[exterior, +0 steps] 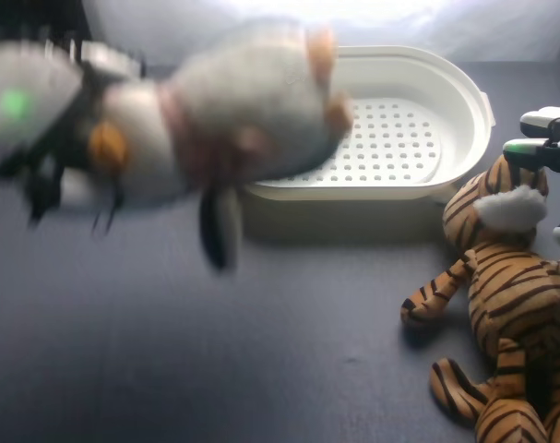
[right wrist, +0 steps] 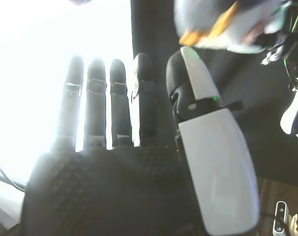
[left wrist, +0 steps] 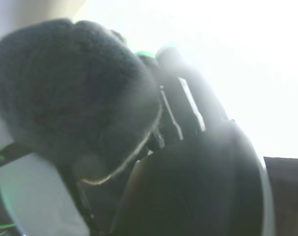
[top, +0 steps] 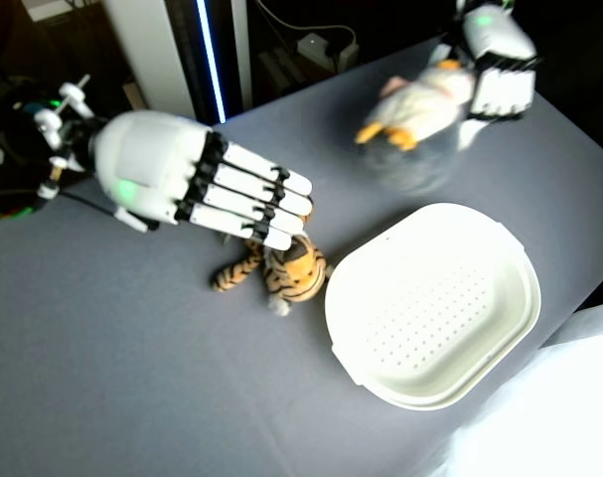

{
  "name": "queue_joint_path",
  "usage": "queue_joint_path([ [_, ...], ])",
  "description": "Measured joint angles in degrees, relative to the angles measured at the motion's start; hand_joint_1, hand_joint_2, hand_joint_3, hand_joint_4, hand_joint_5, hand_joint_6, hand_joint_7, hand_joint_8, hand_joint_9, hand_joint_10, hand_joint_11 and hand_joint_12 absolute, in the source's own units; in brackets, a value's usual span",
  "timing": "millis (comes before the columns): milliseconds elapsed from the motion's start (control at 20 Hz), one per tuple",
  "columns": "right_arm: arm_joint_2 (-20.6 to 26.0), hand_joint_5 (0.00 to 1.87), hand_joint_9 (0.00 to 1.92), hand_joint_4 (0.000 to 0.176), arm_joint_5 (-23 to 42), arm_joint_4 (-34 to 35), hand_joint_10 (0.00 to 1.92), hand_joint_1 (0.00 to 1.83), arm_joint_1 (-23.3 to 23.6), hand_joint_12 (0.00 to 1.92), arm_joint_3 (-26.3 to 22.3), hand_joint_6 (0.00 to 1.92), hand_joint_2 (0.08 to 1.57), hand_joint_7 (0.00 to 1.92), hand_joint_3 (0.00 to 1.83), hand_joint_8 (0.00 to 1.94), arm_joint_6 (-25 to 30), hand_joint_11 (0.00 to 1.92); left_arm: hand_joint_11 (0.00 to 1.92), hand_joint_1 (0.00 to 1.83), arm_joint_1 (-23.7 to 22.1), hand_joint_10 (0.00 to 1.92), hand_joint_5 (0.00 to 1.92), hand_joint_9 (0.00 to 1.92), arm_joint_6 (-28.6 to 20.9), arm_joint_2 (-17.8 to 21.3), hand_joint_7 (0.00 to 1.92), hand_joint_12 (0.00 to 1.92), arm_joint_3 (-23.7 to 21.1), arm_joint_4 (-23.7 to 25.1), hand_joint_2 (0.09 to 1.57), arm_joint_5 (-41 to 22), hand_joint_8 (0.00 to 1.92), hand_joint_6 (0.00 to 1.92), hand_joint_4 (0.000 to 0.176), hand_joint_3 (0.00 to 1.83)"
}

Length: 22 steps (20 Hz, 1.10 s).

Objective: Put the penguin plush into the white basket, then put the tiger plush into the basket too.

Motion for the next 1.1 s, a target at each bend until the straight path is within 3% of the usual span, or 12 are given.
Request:
queue_joint_path([
  [100, 0.0, 0.54, 0.36, 0.0, 0.0, -0.2, 0.01, 0.94, 0.0, 0.61, 0.2, 0.0, 1.3, 0.35, 0.0, 0.0, 0.1, 0.18, 0.55, 1.29, -5.6, 0.53, 1.27, 1.06, 2.2, -3.4, 1.15, 1.24, 4.2, -1.0, 1.03, 6.1, 0.91, 0.26, 0.0, 0.0],
  [200, 0.0, 0.54, 0.37, 0.008, 0.0, 0.0, 0.01, 0.92, 0.0, 0.6, 0.6, 0.0, 1.3, 0.36, 0.0, 0.0, 0.1, 0.19, 0.61, 1.27, -11.5, 0.2, 1.24, 1.11, 7.1, -7.8, 1.17, 1.01, 8.8, -2.9, 1.03, 16.4, 0.75, 0.46, 0.002, 0.0],
  [350, 0.0, 0.54, 0.37, 0.014, -0.1, -0.1, 0.0, 0.93, 0.0, 0.6, 0.6, 0.0, 1.3, 0.36, 0.0, 0.0, 0.1, 0.2, 0.75, 1.27, -17.9, 0.12, 1.22, 1.22, 15.4, -11.2, 1.2, 1.13, 13.3, -6.1, 1.02, 27.8, 0.73, 0.47, 0.0, 0.0],
  [400, 0.0, 0.54, 0.36, 0.007, 0.0, -0.4, 0.0, 0.94, 0.0, 0.59, 0.6, 0.0, 1.3, 0.36, 0.0, 0.0, 0.1, 0.18, 0.83, 1.37, -18.6, 0.85, 1.16, 1.07, 16.0, -11.5, 1.19, 1.05, 14.1, -7.0, 1.03, 28.7, 0.66, 0.53, 0.0, 0.0],
  [450, 0.0, 0.54, 0.36, 0.002, 0.0, -0.6, 0.0, 0.93, 0.0, 0.59, 0.6, 0.0, 1.3, 0.36, 0.0, 0.0, 0.1, 0.18, 0.72, 1.38, -18.6, 1.06, 1.12, 1.0, 16.5, -11.5, 1.14, 1.0, 14.6, -8.0, 1.05, 29.1, 0.73, 0.62, 0.0, 0.01],
  [500, 0.0, 0.54, 0.38, 0.005, -0.1, -0.5, 0.0, 0.9, 0.0, 0.6, 0.6, 0.0, 1.3, 0.36, 0.0, 0.0, 0.1, 0.2, 0.51, 1.22, -18.2, 0.5, 1.03, 0.81, 17.3, -11.5, 0.93, 0.91, 15.1, -9.6, 1.08, 30.0, 0.29, 0.86, 0.0, 0.01],
  [600, 0.0, 0.55, 0.39, 0.004, -0.1, -0.3, 0.01, 0.89, 0.0, 0.6, 0.7, 0.0, 1.3, 0.37, 0.0, 0.0, 0.1, 0.22, 0.18, 1.18, -17.0, 0.06, 0.7, 0.61, 17.4, -11.2, 0.69, 0.95, 15.1, -10.7, 0.98, 31.8, 0.02, 0.09, 0.0, 0.0],
  [650, 0.0, 0.55, 0.39, 0.002, -0.1, -0.5, 0.01, 0.89, 0.0, 0.6, 0.7, 0.0, 1.3, 0.37, 0.0, 0.0, 0.2, 0.22, 0.06, 1.15, -17.0, 0.01, 0.53, 0.46, 17.4, -11.1, 0.52, 0.92, 14.9, -10.7, 0.95, 32.6, 0.0, 0.02, 0.017, 0.0],
  [750, 0.0, 0.55, 0.39, 0.001, -0.1, -0.9, 0.01, 0.88, 0.0, 0.6, 0.7, 0.0, 1.3, 0.37, 0.0, 0.0, 0.2, 0.23, 0.0, 1.03, -17.0, 0.0, 0.18, 0.23, 17.4, -11.1, 0.21, 0.75, 14.7, -10.3, 0.93, 31.9, 0.0, 0.0, 0.139, 0.0],
  [800, 0.0, 0.55, 0.39, 0.006, 0.0, -0.9, 0.01, 0.87, 0.0, 0.6, 0.7, 0.0, 1.3, 0.37, 0.0, 0.0, 0.2, 0.23, 0.0, 1.0, -17.0, 0.0, 0.08, 0.17, 17.4, -11.0, 0.13, 0.71, 14.5, -10.3, 0.91, 31.3, 0.0, 0.0, 0.165, 0.0],
  [950, 0.0, 0.5, 0.35, 0.0, -0.1, -1.1, 0.0, 0.88, 0.0, 0.58, 1.2, 0.0, 1.28, 0.34, 0.0, 0.0, 2.4, 0.18, 0.0, 0.99, -17.0, 0.0, 0.0, 0.01, 17.4, -10.4, 0.0, 0.59, 12.6, -9.0, 0.88, 29.5, 0.0, 0.0, 0.176, 0.0],
  [1100, 0.6, 0.4, 0.3, 0.042, -0.1, -2.6, 0.01, 0.81, 0.0, 0.55, 1.7, 0.0, 1.23, 0.29, 0.0, 0.0, 4.2, 0.13, 0.0, 0.97, -14.9, 0.0, 0.0, 0.0, 17.4, -7.9, 0.0, 0.43, 9.2, -8.6, 0.88, 26.2, 0.0, 0.0, 0.176, 0.0],
])
